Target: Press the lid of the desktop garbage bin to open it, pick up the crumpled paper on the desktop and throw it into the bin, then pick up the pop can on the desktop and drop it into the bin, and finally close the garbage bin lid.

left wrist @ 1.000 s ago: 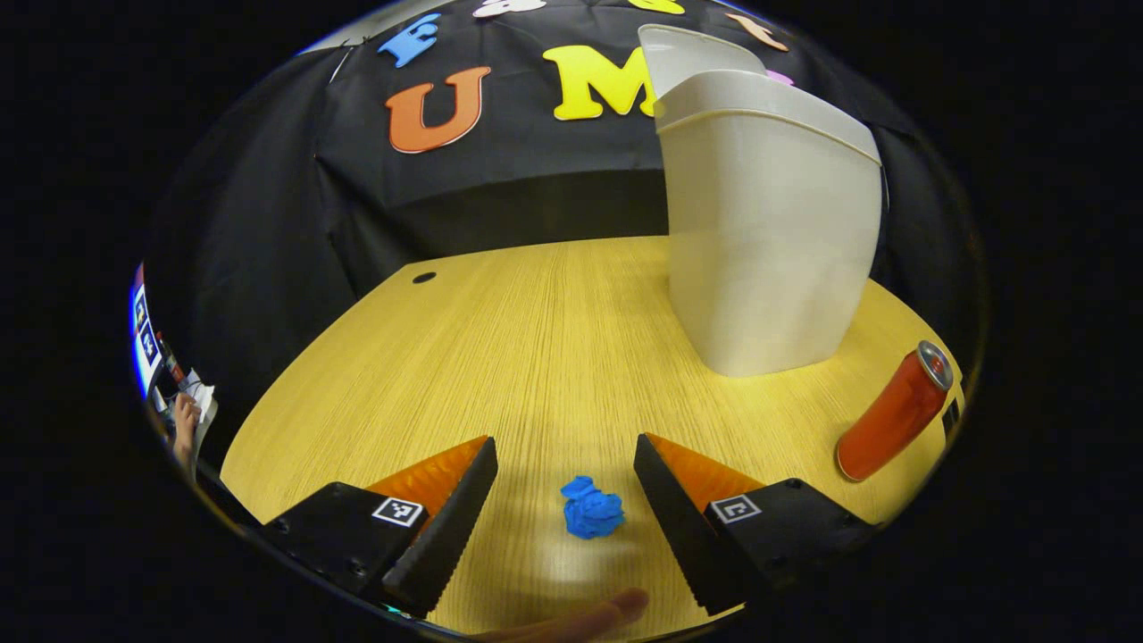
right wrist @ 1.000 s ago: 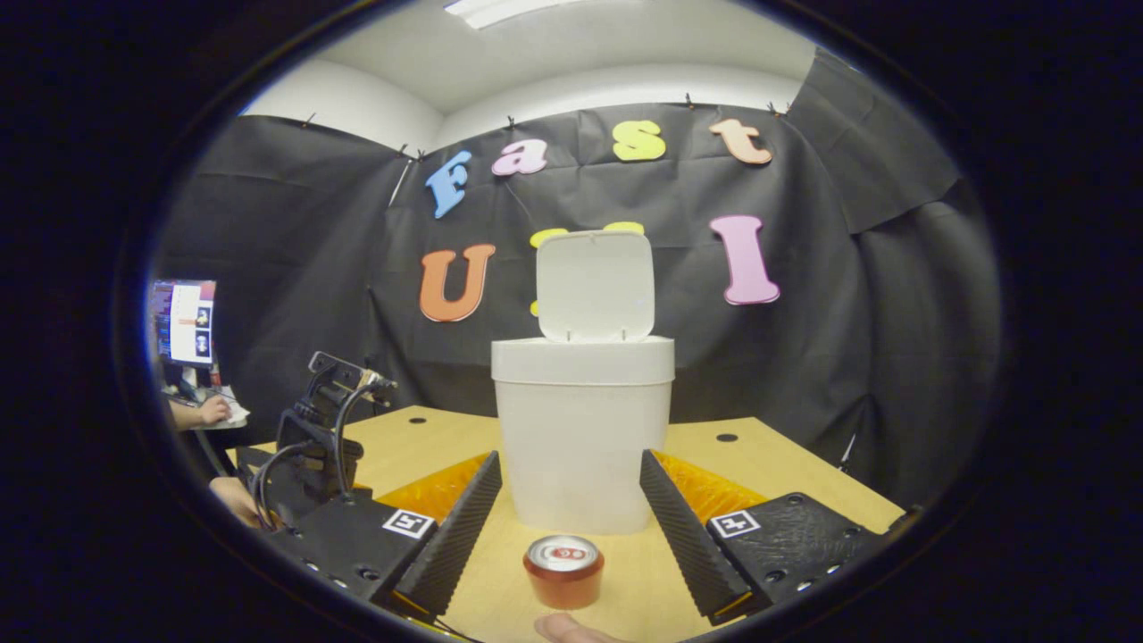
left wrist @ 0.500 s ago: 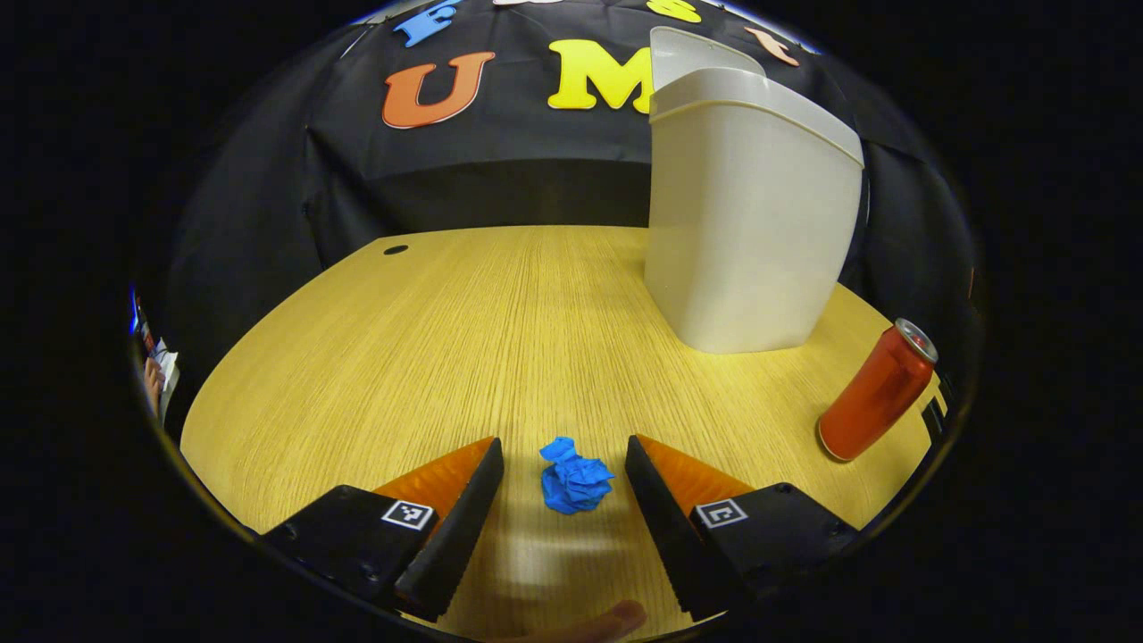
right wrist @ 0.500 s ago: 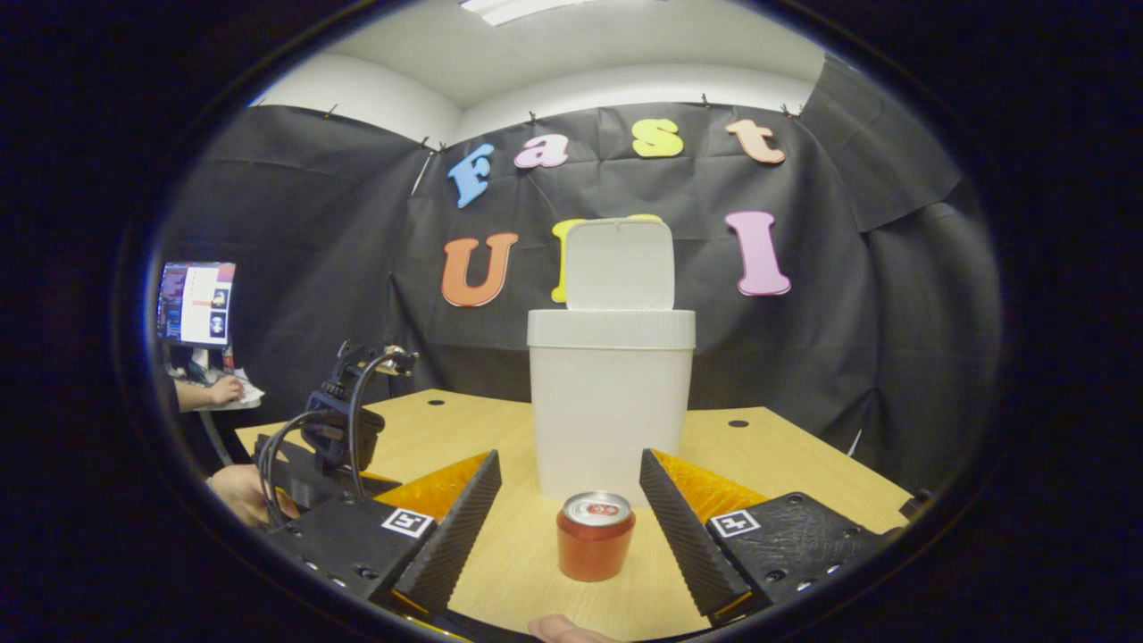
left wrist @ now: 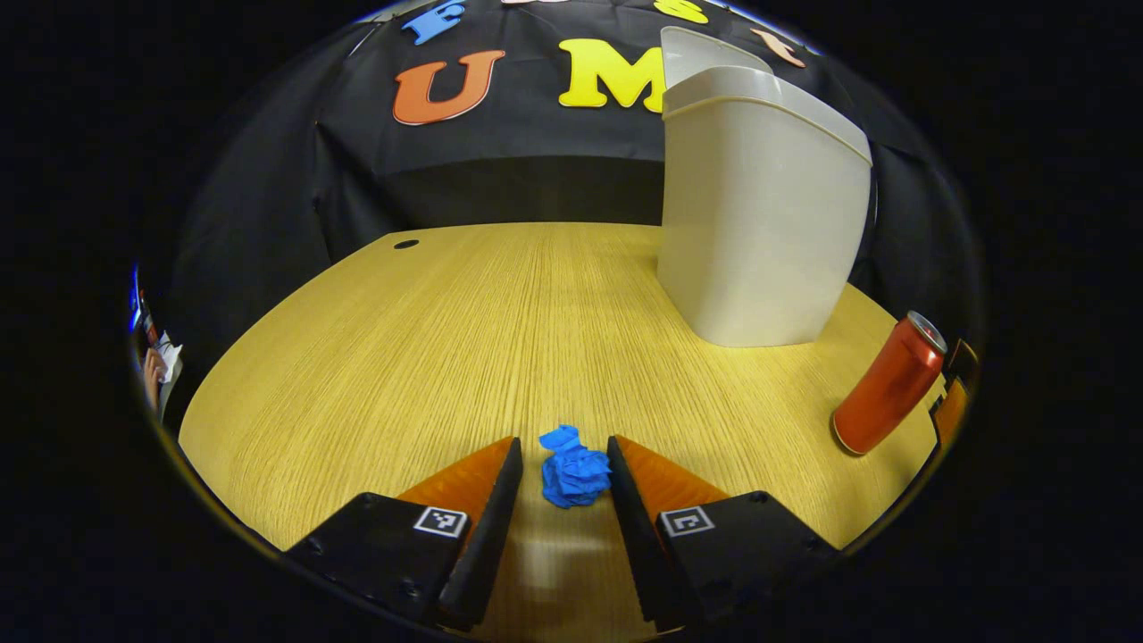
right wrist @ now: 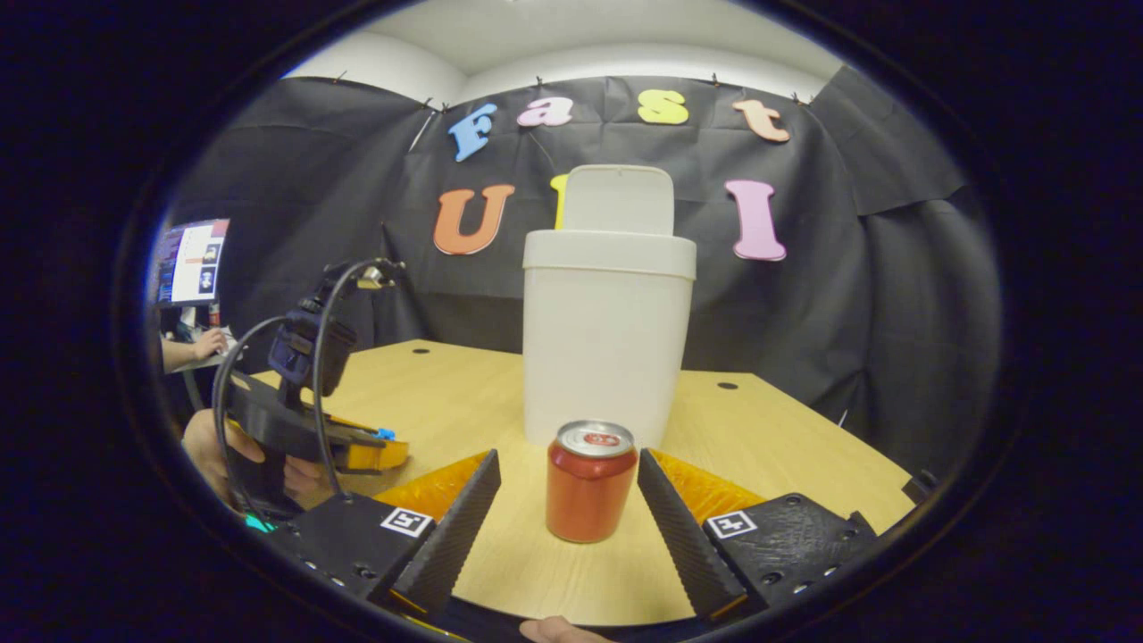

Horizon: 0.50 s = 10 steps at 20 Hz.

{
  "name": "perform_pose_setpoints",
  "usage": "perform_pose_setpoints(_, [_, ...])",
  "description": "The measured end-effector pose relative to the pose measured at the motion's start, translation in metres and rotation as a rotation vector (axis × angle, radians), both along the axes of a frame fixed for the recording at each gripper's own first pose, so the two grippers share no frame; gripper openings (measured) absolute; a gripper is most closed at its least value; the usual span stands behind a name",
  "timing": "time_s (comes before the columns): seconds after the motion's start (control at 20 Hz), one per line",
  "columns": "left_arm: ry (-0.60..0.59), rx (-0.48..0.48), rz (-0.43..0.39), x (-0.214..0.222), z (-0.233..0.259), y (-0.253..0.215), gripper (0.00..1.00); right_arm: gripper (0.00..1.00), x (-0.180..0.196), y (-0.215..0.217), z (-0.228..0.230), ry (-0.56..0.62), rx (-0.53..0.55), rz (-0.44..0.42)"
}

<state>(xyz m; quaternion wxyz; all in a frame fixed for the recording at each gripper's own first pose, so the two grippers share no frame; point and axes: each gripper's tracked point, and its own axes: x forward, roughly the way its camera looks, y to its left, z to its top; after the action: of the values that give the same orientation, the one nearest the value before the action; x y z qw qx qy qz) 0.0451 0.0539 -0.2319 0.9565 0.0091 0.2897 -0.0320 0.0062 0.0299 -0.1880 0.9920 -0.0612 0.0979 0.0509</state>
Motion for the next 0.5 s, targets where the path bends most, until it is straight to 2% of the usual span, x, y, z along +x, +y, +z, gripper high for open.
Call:
perform_pose_setpoints(0.15, [-0.022,-0.027,0.018,-0.002,0.001,0.009,0.47,0.95,0.010,-0.006,-0.009,0.036,-0.008,-0.035])
perform_pose_setpoints(0.2, [-0.027,-0.031,0.023,-0.002,0.001,0.009,0.49,0.95,0.014,-0.008,-0.008,0.035,-0.001,-0.048])
perform_pose_setpoints(0.25, [-0.033,-0.030,0.025,-0.004,0.003,0.009,0.42,0.98,0.017,-0.010,-0.009,0.038,0.009,-0.061])
perform_pose_setpoints(0.5, [-0.084,-0.029,-0.003,-0.013,0.018,0.000,0.38,0.95,0.035,-0.012,-0.019,0.083,0.048,-0.082])
